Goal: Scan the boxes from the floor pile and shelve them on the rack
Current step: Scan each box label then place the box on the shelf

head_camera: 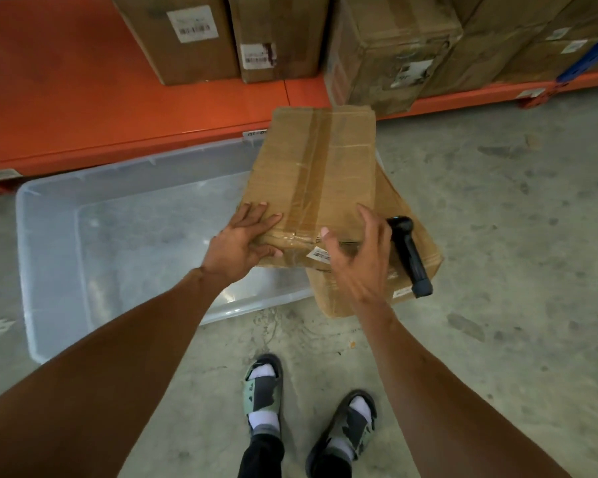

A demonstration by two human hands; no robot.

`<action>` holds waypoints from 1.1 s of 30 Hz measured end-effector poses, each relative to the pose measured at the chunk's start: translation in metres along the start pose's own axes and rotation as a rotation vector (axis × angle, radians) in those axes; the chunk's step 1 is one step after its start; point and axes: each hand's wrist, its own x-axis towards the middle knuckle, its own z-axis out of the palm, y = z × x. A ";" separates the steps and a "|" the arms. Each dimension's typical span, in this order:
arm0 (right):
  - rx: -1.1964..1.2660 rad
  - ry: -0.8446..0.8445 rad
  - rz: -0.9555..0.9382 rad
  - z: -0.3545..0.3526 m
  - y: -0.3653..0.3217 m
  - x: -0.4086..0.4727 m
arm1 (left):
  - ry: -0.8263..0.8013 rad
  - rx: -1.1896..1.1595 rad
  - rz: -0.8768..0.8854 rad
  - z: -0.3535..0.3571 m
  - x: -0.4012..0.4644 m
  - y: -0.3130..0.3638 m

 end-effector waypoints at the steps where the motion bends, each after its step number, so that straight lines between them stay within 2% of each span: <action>1: 0.022 0.005 0.049 0.006 0.000 0.003 | 0.001 -0.043 -0.012 0.000 -0.001 0.000; 4: 0.164 0.067 0.130 0.014 0.006 0.009 | 0.030 -0.260 -0.093 0.003 -0.001 0.004; 6: 0.212 0.089 0.154 0.012 0.010 0.013 | 0.050 -0.324 -0.182 0.008 0.002 0.010; 10: 0.280 0.015 0.169 0.009 0.011 0.018 | 0.099 -0.552 -0.372 0.009 0.008 0.009; 14: 0.318 0.018 0.195 0.011 0.012 0.023 | 0.048 -0.635 -0.386 0.003 0.013 -0.002; 17: 0.305 0.029 0.170 0.012 0.014 0.025 | 0.083 -0.781 -0.385 0.002 0.021 -0.005; 21: 0.324 0.030 0.176 0.015 0.020 0.029 | 0.135 -0.856 -0.357 0.008 0.027 -0.008; 25: 0.397 0.081 0.199 0.020 0.015 0.027 | 0.221 -0.903 -0.431 0.013 0.027 0.000; 28: 0.411 0.134 0.206 0.018 0.005 0.032 | 0.293 -0.894 -0.457 0.006 0.028 0.014; 33: 0.439 0.128 0.235 -0.004 -0.029 0.029 | 0.362 -0.817 -0.443 -0.031 0.019 0.047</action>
